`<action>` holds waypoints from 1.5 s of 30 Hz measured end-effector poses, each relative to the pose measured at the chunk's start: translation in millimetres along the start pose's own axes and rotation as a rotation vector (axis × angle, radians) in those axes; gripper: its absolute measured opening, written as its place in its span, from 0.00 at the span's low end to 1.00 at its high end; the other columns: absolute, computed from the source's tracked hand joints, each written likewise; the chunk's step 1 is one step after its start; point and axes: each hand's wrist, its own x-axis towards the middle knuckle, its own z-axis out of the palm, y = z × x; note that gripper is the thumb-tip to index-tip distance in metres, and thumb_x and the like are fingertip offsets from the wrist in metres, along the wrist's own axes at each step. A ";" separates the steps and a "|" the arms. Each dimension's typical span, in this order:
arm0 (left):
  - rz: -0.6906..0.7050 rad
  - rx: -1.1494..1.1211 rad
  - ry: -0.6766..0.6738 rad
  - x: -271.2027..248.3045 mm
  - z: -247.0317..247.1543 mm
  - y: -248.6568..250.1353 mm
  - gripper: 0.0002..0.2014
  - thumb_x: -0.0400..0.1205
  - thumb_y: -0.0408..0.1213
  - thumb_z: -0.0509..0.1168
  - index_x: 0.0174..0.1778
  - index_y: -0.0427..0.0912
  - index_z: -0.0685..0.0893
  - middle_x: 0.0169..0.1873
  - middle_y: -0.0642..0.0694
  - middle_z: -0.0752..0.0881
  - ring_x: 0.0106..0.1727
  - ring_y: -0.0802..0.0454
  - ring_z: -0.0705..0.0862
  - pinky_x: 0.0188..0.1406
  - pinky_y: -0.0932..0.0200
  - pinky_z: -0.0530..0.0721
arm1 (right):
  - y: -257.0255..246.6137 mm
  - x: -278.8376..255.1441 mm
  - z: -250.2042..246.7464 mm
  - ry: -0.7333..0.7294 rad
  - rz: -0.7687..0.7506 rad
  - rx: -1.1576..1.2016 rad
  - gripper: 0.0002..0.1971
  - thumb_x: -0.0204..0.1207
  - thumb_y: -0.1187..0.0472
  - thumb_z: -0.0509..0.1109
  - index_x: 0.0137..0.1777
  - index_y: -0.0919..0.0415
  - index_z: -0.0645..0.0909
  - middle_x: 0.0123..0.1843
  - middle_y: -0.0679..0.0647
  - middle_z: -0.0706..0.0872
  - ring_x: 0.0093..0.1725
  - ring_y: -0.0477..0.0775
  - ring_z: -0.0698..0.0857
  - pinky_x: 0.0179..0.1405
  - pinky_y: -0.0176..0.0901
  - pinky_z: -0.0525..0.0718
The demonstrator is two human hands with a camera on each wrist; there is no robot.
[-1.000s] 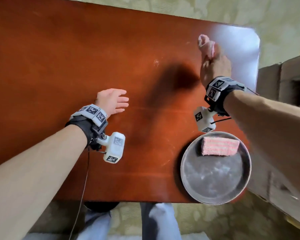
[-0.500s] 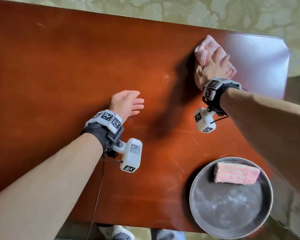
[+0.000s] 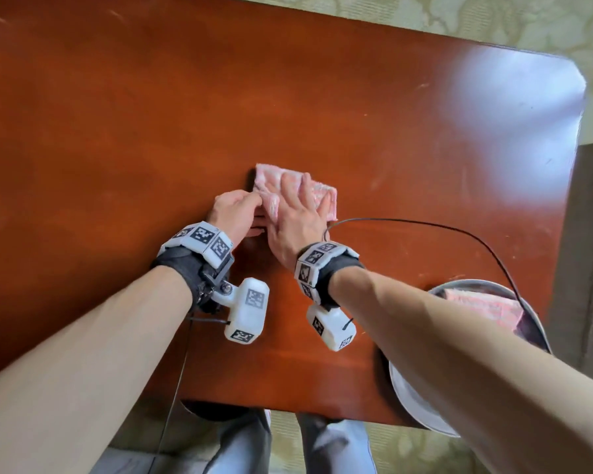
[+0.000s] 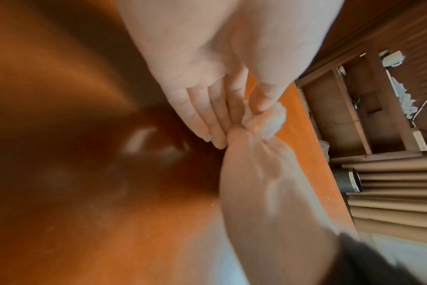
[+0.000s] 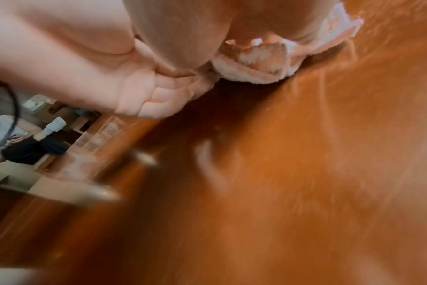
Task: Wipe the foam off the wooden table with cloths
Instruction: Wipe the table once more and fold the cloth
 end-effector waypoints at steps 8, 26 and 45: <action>-0.051 0.213 -0.071 -25.6 -31.4 -42.7 0.10 0.83 0.37 0.60 0.40 0.41 0.86 0.44 0.40 0.92 0.40 0.46 0.90 0.40 0.57 0.84 | 1.7 -65.4 -17.6 -0.065 0.010 0.258 0.25 0.78 0.61 0.57 0.76 0.62 0.68 0.73 0.66 0.75 0.74 0.68 0.72 0.73 0.55 0.68; 0.028 -0.045 0.108 -31.2 -61.0 -53.0 0.14 0.86 0.36 0.58 0.45 0.33 0.86 0.42 0.38 0.90 0.34 0.50 0.87 0.32 0.62 0.85 | 8.7 -38.2 20.6 -0.011 -0.026 -0.173 0.38 0.73 0.56 0.61 0.84 0.43 0.52 0.87 0.56 0.48 0.85 0.65 0.45 0.79 0.73 0.49; 0.112 -0.145 0.115 -74.6 -185.6 -148.8 0.11 0.85 0.36 0.60 0.40 0.38 0.85 0.38 0.40 0.90 0.32 0.50 0.87 0.29 0.63 0.82 | -76.8 -77.7 58.4 0.017 -0.103 0.034 0.35 0.75 0.70 0.57 0.83 0.51 0.60 0.85 0.55 0.60 0.85 0.64 0.52 0.82 0.61 0.53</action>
